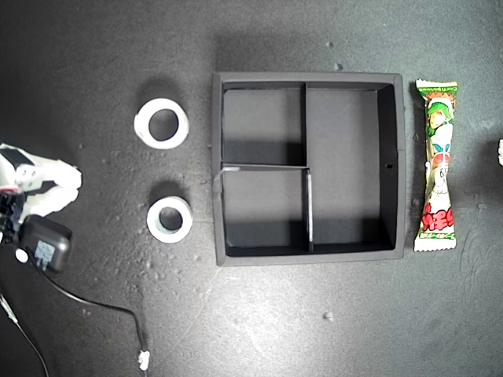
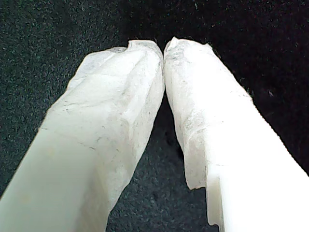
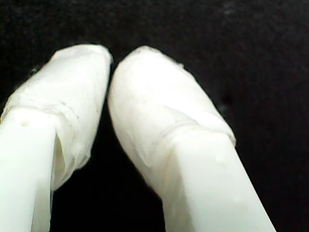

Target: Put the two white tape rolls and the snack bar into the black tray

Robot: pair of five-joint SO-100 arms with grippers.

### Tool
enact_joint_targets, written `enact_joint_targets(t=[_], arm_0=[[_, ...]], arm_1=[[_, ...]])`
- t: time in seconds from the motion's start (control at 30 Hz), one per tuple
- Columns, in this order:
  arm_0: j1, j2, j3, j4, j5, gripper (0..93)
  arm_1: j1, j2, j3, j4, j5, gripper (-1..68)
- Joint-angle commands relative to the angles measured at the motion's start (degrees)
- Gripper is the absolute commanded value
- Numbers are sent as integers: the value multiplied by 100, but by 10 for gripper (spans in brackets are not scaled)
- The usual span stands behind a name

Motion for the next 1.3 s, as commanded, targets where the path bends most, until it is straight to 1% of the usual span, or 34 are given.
enact_joint_targets(t=[0.0, 0.33, 0.5, 0.6, 0.73, 0.8, 0.87, 0.93, 1.03, 1.1, 1.17, 1.27], arm_0=[[-642, 281, 325, -299, -1011, 0], [-642, 281, 325, -299, -1011, 0], [-589, 281, 325, -325, -1134, 9], [-299, 281, 325, -1072, -545, 9], [-26, 281, -123, -1802, 149, 68], [114, 281, -404, -2276, 677, 81], [132, 281, -536, -2812, 1046, 113], [97, 281, -615, -3199, 1266, 149], [26, -193, -967, -3296, 1521, 169], [-9, -1169, -1415, -3498, 1670, 181], [-70, -2470, -2048, -3639, 1819, 182], [-229, -4324, -3067, -3691, 2065, 178]], arm_1=[[-62, -26, 70, 70, 396, 3], [-62, -26, 70, 70, 396, 3], [-9, -26, 70, 70, 281, 3], [-167, -26, 70, -378, -18, 3], [-413, -26, 70, -1397, -756, 3], [-536, -26, 70, -1626, -817, 3], [-510, -26, 70, -1608, -422, 1], [-466, -26, 70, -1450, 659, 1], [-378, -26, 70, -1600, 2048, -1], [-167, -26, 70, -1591, 2936, -3], [-123, -26, 70, -1573, 3718, -3], [-97, -26, 70, -1626, 3604, -3]])
